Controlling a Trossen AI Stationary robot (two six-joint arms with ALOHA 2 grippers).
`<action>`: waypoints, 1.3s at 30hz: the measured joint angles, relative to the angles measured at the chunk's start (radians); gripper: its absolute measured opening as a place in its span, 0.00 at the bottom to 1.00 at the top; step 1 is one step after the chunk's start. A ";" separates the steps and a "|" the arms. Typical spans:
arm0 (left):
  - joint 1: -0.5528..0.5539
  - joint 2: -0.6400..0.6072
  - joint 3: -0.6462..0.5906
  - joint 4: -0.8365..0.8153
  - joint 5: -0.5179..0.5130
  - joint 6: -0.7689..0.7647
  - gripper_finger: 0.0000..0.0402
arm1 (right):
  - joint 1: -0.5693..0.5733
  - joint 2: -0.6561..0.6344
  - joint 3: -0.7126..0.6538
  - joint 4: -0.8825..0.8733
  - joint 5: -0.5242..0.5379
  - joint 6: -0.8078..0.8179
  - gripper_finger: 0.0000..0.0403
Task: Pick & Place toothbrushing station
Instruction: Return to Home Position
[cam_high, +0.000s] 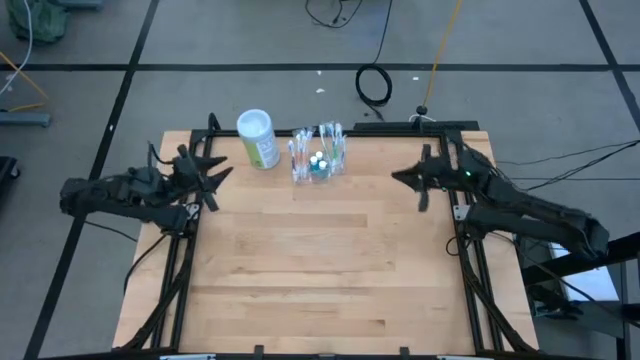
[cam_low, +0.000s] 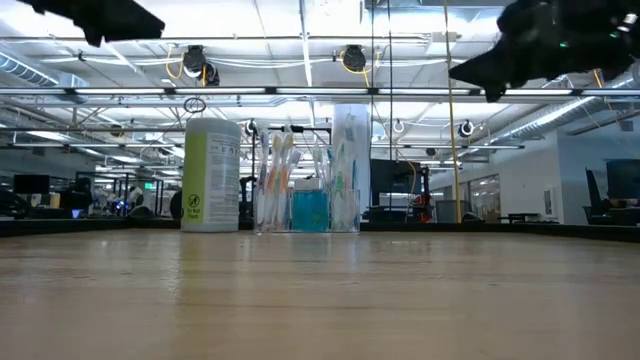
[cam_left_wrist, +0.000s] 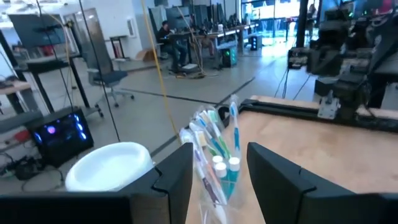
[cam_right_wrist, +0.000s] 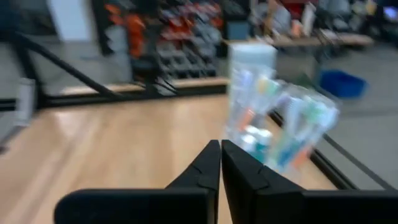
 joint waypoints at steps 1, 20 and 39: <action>0.000 -0.002 -0.026 0.024 -0.001 0.016 0.40 | 0.000 -0.035 -0.031 0.017 -0.030 0.003 0.02; -0.001 -0.075 -0.490 0.538 -0.183 0.066 0.40 | -0.001 -0.416 -0.352 0.163 -0.068 0.188 0.00; -0.028 -0.246 -0.494 0.436 -0.074 0.096 0.40 | 0.009 -0.416 -0.397 0.137 0.128 0.188 0.00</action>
